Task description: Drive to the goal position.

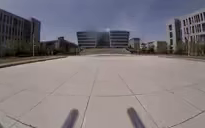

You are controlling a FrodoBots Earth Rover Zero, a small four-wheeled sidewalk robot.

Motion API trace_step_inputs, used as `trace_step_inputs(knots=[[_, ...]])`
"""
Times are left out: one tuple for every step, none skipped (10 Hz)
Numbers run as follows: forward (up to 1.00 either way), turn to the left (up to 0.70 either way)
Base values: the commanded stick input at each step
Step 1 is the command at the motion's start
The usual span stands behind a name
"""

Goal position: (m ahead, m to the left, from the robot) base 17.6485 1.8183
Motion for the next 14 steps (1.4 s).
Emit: trace_step_inputs(knots=[[0.7,-0.02],[0.7,-0.02],[0.7,-0.02],[0.7,-0.02],[0.7,-0.02],[0.7,-0.02],[0.7,-0.02],[0.7,0.0],[0.7,-0.02],[0.7,0.0],[0.7,-0.01],[0.7,-0.02],[0.7,-0.02],[0.7,-0.02]])
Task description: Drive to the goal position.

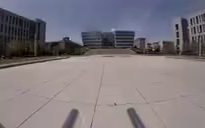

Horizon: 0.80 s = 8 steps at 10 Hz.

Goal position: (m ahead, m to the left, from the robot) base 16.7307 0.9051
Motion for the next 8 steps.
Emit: trace_step_inputs(knots=[[0.7,-0.02],[0.7,-0.02],[0.7,-0.02],[0.7,0.0],[0.7,0.0],[0.7,-0.01],[0.7,-0.02],[0.7,-0.02]])
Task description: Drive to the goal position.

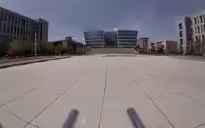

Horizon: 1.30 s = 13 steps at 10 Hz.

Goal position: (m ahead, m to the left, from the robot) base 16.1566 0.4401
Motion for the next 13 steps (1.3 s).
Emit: trace_step_inputs(knots=[[0.7,-0.01],[0.7,-0.02],[0.7,0.0],[0.7,-0.01],[0.7,-0.01],[0.7,-0.01],[0.7,-0.01],[0.7,0.0],[0.7,0.0],[0.7,0.0],[0.7,0.0],[0.7,0.0],[0.7,0.0]])
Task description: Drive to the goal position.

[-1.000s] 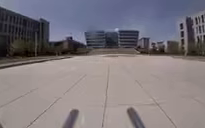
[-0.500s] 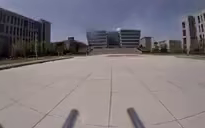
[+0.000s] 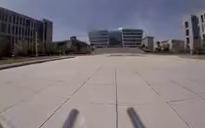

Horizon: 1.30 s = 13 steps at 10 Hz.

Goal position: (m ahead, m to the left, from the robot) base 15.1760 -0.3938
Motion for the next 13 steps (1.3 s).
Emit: trace_step_inputs(knots=[[0.7,0.0],[0.7,0.0],[0.7,0.0],[0.7,0.0],[0.7,0.0],[0.7,0.0],[0.7,0.0],[0.7,0.0],[0.7,0.0],[0.7,0.0],[0.7,0.0],[0.7,0.0],[0.7,0.0]])
